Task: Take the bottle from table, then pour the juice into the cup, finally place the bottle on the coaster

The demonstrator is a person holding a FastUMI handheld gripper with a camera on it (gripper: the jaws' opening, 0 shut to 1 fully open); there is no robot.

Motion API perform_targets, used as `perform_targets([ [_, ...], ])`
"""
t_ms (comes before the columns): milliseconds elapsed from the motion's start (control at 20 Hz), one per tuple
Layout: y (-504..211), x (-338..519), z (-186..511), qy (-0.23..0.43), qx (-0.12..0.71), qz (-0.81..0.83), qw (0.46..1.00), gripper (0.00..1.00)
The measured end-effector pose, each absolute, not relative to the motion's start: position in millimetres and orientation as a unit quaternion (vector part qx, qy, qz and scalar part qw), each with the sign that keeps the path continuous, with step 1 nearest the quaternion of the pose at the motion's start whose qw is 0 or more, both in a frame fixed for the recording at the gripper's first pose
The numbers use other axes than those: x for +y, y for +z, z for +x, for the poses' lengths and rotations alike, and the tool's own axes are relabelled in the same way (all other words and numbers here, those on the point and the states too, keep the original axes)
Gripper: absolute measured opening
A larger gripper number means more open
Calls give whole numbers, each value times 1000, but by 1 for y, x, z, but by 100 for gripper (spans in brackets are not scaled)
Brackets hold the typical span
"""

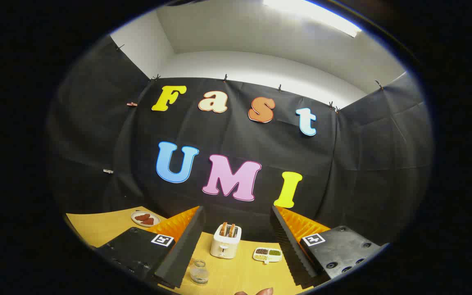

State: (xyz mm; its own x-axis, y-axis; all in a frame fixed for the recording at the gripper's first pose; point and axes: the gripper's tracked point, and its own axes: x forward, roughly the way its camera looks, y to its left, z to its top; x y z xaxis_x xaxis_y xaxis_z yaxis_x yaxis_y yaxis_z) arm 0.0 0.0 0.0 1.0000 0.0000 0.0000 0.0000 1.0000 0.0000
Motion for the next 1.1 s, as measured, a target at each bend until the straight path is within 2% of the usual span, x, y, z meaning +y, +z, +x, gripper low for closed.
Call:
perform_targets([
  [1100, -15, 16, 1, 27, -9, 21, 999, 97],
])
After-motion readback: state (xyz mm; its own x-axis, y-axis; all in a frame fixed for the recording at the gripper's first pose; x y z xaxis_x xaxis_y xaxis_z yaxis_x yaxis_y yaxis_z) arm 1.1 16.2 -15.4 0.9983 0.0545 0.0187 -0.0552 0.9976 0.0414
